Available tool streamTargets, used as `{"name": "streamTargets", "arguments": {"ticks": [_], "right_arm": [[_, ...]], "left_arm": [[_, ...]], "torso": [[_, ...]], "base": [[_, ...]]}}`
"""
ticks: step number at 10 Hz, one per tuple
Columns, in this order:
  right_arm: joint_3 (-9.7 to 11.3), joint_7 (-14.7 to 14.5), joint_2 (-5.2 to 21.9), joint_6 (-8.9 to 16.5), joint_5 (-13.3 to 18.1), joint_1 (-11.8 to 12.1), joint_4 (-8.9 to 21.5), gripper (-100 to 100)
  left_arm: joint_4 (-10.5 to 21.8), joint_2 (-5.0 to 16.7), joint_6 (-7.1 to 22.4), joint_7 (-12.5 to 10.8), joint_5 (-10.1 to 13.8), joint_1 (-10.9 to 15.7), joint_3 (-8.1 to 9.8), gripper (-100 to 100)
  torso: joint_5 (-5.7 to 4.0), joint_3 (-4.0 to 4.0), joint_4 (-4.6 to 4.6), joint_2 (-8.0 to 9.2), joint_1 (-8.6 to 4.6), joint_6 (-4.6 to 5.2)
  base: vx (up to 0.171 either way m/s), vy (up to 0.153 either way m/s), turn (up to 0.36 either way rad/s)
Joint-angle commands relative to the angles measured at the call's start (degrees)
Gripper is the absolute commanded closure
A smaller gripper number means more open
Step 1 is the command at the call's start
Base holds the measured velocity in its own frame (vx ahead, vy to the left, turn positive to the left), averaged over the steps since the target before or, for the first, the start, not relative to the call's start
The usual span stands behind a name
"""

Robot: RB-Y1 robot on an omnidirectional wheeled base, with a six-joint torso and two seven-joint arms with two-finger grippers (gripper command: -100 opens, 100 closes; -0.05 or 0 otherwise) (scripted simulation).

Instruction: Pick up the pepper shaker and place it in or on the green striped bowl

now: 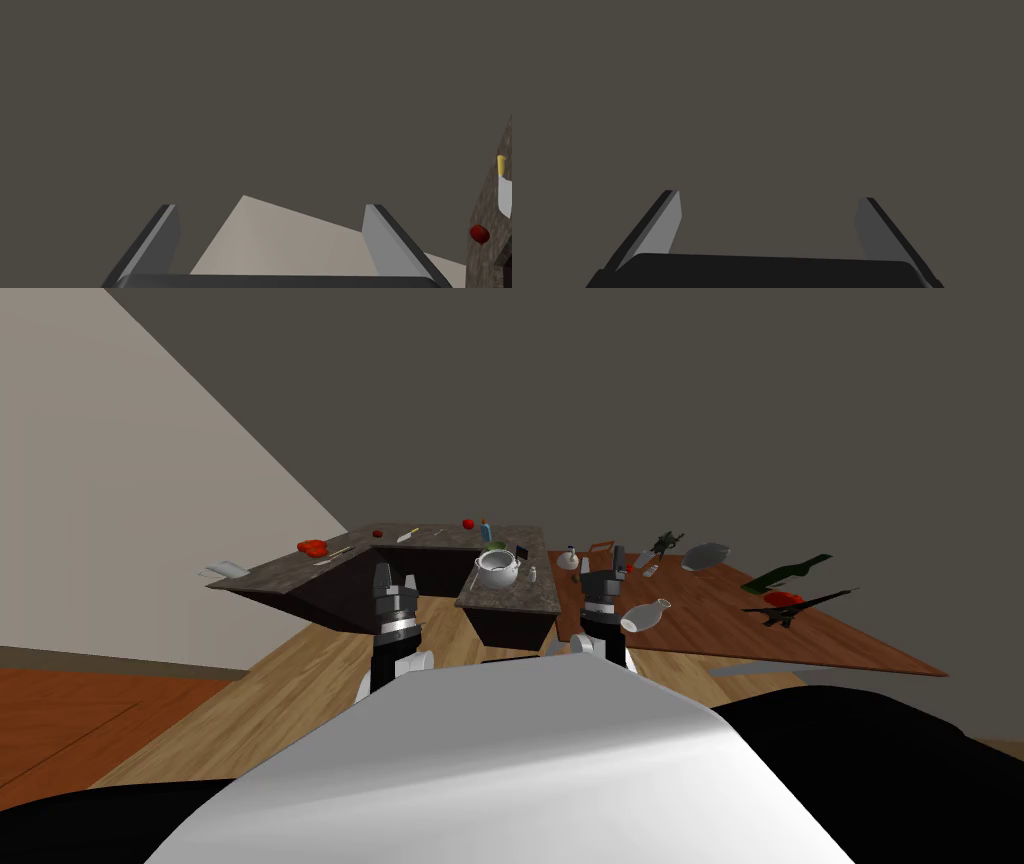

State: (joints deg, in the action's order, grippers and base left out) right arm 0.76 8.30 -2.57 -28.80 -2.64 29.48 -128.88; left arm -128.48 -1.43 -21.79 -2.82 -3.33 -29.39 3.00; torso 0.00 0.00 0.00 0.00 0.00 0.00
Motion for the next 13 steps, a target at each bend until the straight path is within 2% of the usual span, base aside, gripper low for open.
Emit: {"name": "streamTargets", "arguments": {"ticks": [1, 4, 7, 13], "right_arm": [[-0.34, -0.56, 2.42, 0.24, 0.48, -0.17, 0.58, -100], [-1.71, -2.72, 7.16, 1.17, 2.37, -0.78, 2.81, -100], [-3.94, -6.15, 10.25, 2.57, 5.37, -1.67, 6.25, -100], [-9.91, -15.15, 12.39, 6.09, 13.34, -4.00, 14.94, -100]], "left_arm": [[0.00, 0.00, 0.00, 0.00, 0.00, 0.00, 0.00, 0], [0.00, 0.00, 0.00, 0.00, 0.00, 0.01, 0.00, 0], [0.00, -0.01, 0.00, 0.00, 0.00, 0.01, -0.01, 0], [0.00, -0.01, 0.00, 0.00, 0.00, 0.01, -0.01, 0]], "torso": [[0.00, 0.00, 0.00, 0.00, 0.00, 0.00], [0.01, 0.07, 0.02, 0.12, 0.07, 0.00], [0.04, 0.13, 0.05, 0.24, 0.18, -0.01], [0.07, 0.23, 0.09, 0.40, 0.32, 0.00]], "base": [[-0.011, 0.011, 0.020], [-0.035, 0.029, 0.030], [-0.069, 0.052, 0.046], [-0.104, 0.073, 0.062]]}}
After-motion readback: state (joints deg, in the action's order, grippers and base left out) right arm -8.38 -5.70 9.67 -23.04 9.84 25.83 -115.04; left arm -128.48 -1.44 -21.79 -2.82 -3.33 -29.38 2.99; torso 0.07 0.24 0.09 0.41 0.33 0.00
